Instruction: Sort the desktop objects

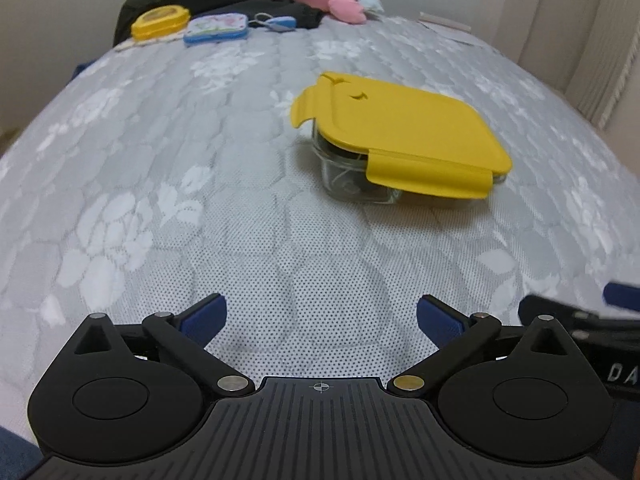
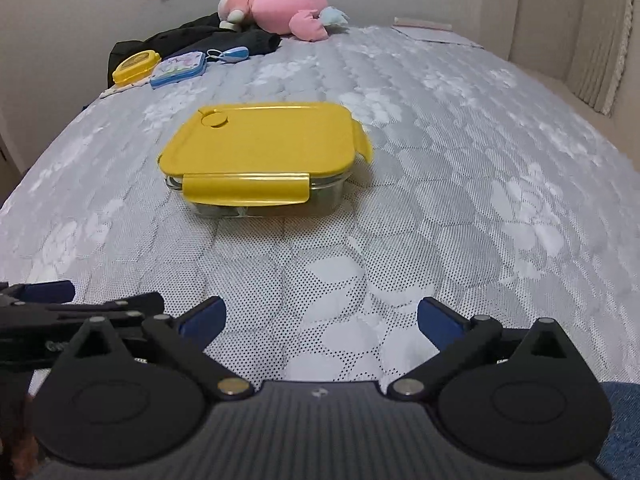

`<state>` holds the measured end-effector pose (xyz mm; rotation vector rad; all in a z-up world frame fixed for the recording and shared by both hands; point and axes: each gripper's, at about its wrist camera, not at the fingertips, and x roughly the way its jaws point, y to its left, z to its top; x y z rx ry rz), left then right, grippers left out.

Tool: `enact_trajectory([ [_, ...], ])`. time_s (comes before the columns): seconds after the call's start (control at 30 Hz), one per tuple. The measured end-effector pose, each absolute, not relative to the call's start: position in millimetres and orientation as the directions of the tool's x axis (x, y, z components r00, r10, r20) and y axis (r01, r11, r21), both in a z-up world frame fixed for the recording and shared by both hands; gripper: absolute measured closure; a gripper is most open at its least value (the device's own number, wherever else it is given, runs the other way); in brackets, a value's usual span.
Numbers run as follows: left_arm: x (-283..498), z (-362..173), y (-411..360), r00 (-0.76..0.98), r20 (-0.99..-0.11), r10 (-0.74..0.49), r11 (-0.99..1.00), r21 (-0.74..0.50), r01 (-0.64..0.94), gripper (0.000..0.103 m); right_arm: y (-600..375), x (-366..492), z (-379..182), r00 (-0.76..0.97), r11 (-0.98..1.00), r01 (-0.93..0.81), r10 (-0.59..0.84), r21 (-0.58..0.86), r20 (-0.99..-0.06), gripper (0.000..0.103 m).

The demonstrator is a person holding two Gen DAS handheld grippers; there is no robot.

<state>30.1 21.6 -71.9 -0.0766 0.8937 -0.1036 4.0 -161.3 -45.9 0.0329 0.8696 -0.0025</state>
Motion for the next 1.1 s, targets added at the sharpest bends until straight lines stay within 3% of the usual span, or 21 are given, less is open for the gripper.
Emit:
enact_trajectory([
  [0.57,24.8,-64.1,36.8,0.700,-0.704,-0.119,0.983,-0.181,-0.015,0.000,-167.2,1.7,-35.7,0.705,0.997,0.072,-0.070,-0.026,-0.706,0.000],
  [0.7,35.1,-59.2,32.8,0.714,-0.677,-0.179,0.981,-0.180,0.075,0.000,-169.7,4.6,-27.8,0.740,0.997,0.072,-0.080,-0.041,-0.668,0.000],
  [0.87,48.0,-41.7,24.5,0.739,-0.642,-0.205,0.973,-0.049,0.227,0.000,-172.9,8.4,-17.8,0.781,0.996,0.072,-0.093,-0.059,-0.618,0.000],
  [1.0,52.9,-55.8,33.8,0.675,-0.701,-0.233,0.971,-0.127,0.203,0.000,-177.3,12.3,-13.4,0.802,0.994,0.078,-0.105,-0.071,-0.588,0.000],
  [1.1,59.3,-72.6,40.7,0.592,-0.763,-0.261,0.964,-0.242,0.113,0.000,-189.2,23.2,-35.7,0.727,0.993,0.102,-0.113,-0.057,-0.677,0.000],
])
